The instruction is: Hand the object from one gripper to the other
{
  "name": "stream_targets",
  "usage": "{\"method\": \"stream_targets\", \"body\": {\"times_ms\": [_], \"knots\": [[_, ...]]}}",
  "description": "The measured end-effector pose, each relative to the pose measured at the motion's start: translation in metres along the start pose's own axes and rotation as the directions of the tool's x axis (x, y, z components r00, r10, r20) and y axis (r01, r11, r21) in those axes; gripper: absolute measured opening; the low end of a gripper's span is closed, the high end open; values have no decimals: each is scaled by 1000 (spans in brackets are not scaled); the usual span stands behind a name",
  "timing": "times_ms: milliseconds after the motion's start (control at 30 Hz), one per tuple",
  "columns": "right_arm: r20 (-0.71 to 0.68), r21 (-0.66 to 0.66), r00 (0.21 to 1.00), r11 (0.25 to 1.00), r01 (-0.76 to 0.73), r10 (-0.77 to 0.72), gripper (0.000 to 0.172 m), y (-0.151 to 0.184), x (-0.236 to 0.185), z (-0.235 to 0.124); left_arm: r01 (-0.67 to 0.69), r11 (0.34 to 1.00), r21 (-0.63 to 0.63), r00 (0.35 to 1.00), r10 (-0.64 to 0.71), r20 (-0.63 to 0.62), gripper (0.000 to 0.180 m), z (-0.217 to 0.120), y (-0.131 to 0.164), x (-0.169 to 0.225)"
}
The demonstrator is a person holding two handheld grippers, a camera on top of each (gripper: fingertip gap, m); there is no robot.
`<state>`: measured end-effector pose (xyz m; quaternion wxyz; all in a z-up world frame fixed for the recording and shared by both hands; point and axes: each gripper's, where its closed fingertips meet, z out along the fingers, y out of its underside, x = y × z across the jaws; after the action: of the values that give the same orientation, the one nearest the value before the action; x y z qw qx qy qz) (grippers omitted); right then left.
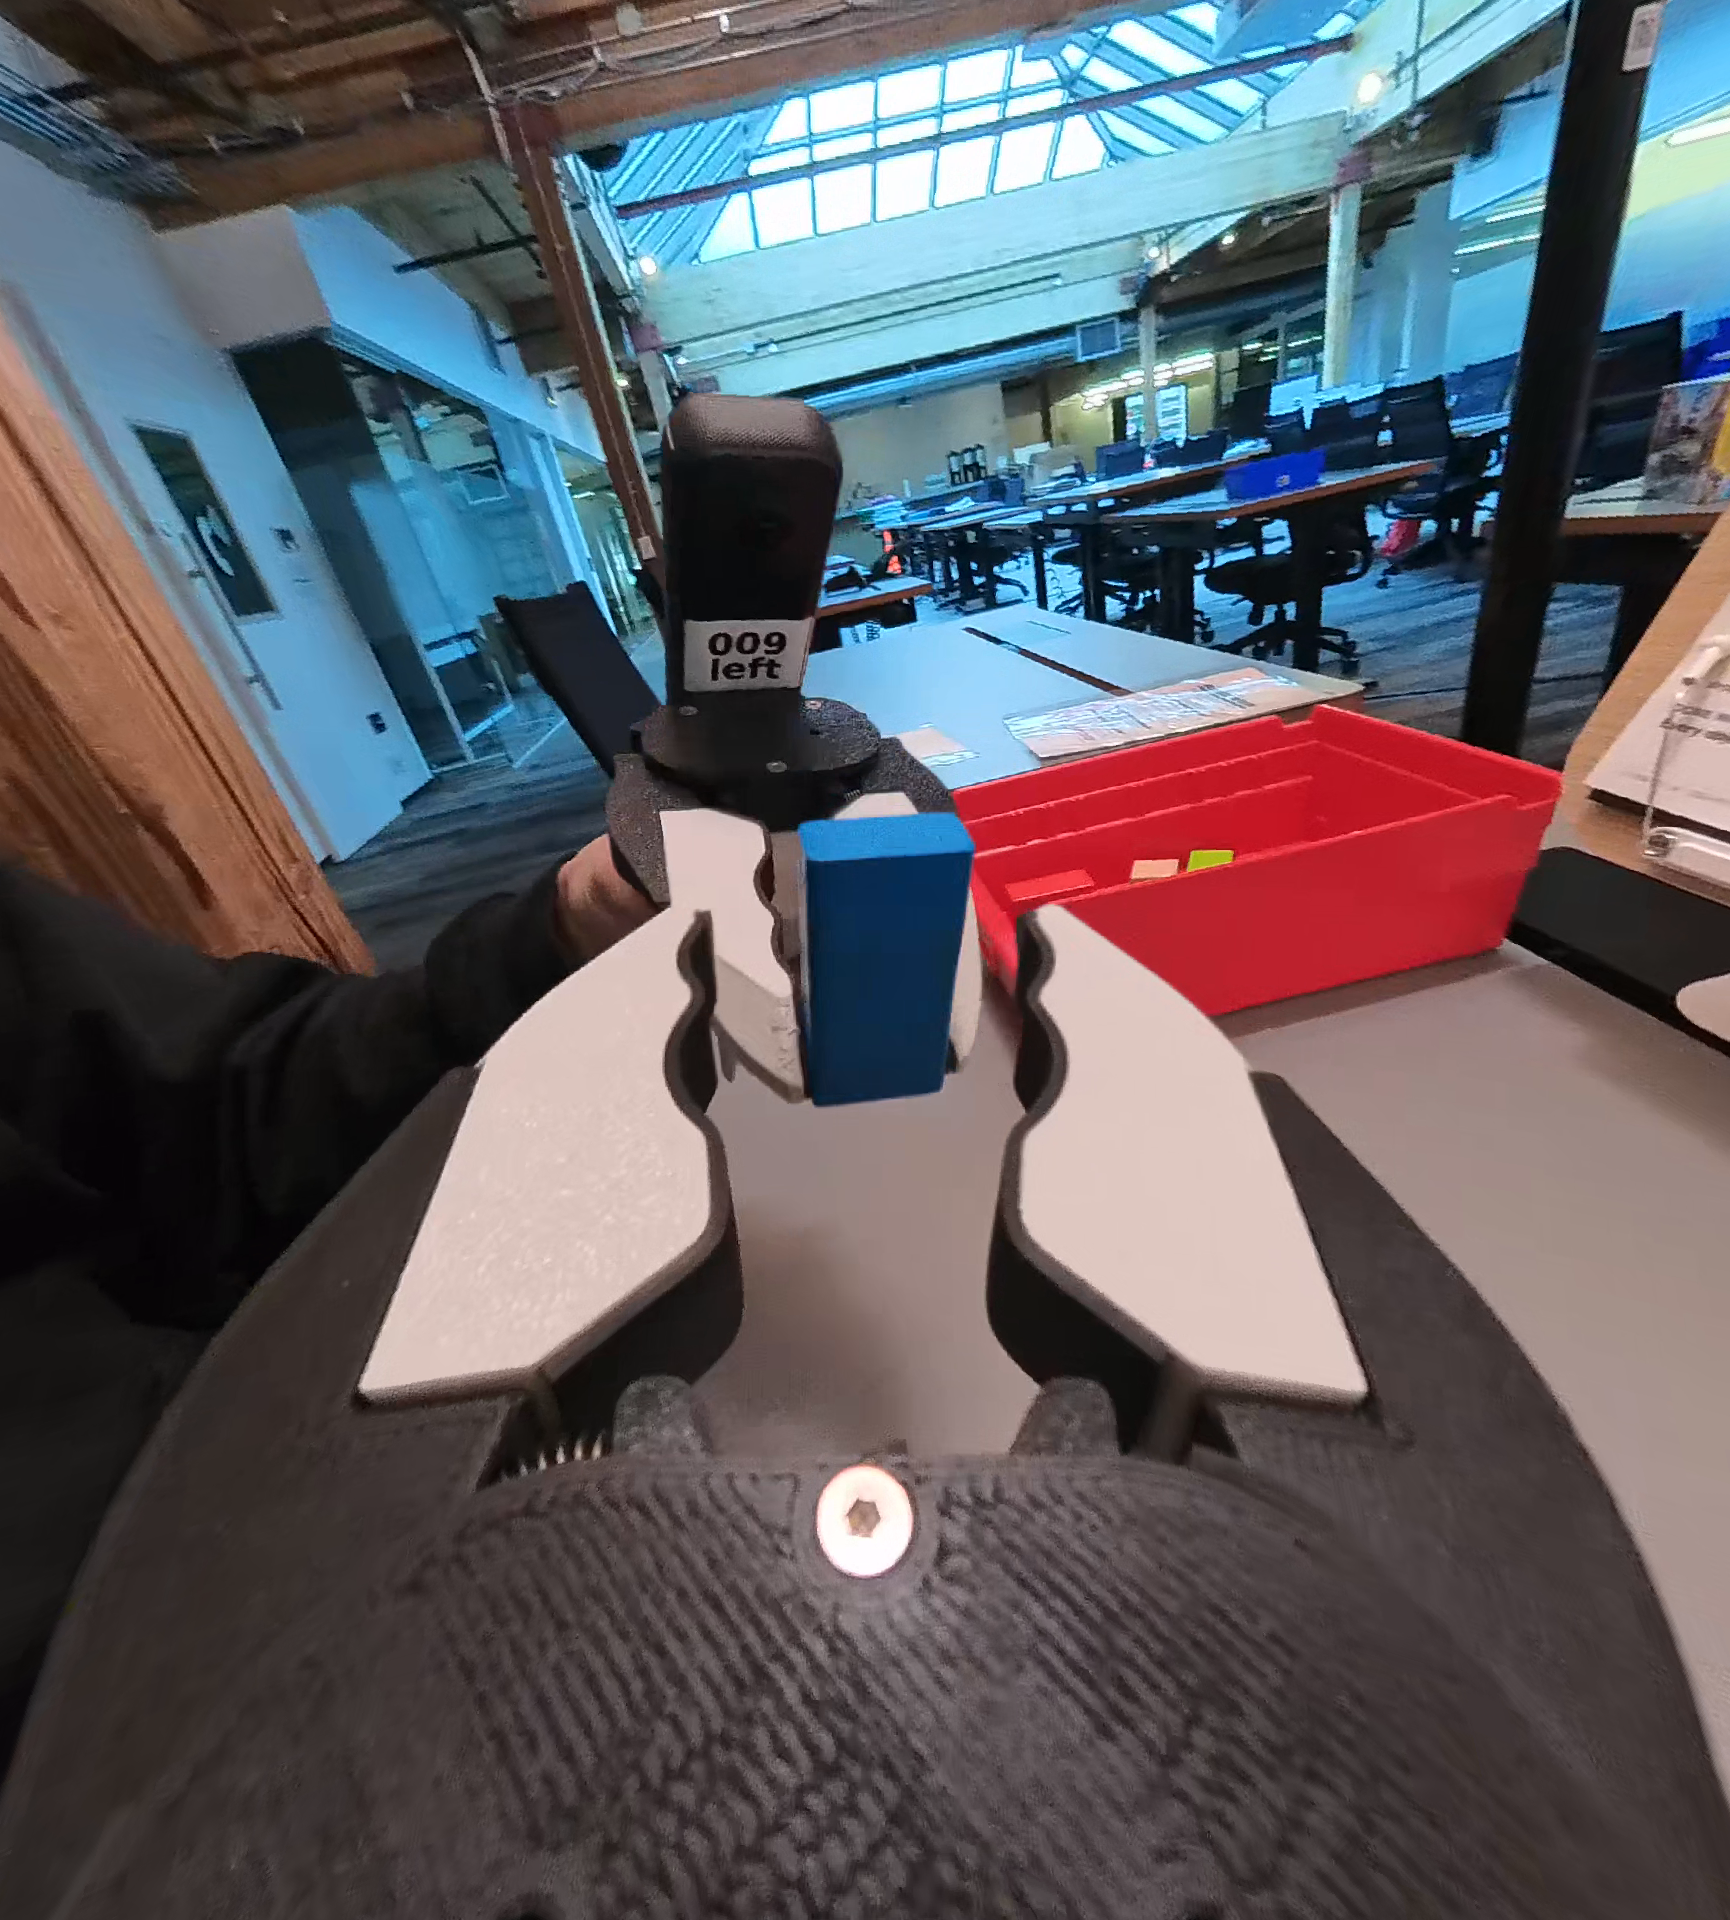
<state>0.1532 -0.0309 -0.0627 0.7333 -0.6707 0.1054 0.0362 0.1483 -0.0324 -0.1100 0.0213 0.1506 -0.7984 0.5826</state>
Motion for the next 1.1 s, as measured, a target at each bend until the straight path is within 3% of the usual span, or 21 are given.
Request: {"method": "stream_targets", "body": {"times_ms": [133,200,367,467,567,667,733,800,900,1100], "knots": [[23,-17,1000,1000,18,-17,47,4,-5,4,-7,1000,-7,1000,7,-5,31,7,0,5],[5,-18,999,999,38,-37,34,4,-4,5,-3,1000,-10,1000,3,-20,31,10,0,9],[-18,-38,999,999,31,-32,34,6,0,4,27,999,22,1000,-27,9,30,9,0,4],[-182,-28,981,997,65,-69,34,-4,27,-17,36,998,60,996,-41,76,32,1,-1,-7],[-479,-48,874,997,63,-78,34,-12,84,-83,33,997,63,993,-40,113,31,-10,8,-11],[-787,-113,609,993,16,-99,34,-9,141,-186,38,999,36,988,-43,148,30,-25,23,-13],[-895,-177,426,982,-62,-135,34,0,170,-252,36,999,22,984,-40,173,28,-38,31,-14],[-938,-216,306,964,-155,-161,33,11,198,-301,26,999,24,981,-30,193,25,-51,37,-13],[-953,-264,236,905,-334,-191,34,27,235,-341,38,998,49,975,-48,219,24,-67,41,-15],[-923,-385,238,712,-587,-303,34,64,292,-362,82,991,103,967,-104,231,22,-87,54,-17]]}}
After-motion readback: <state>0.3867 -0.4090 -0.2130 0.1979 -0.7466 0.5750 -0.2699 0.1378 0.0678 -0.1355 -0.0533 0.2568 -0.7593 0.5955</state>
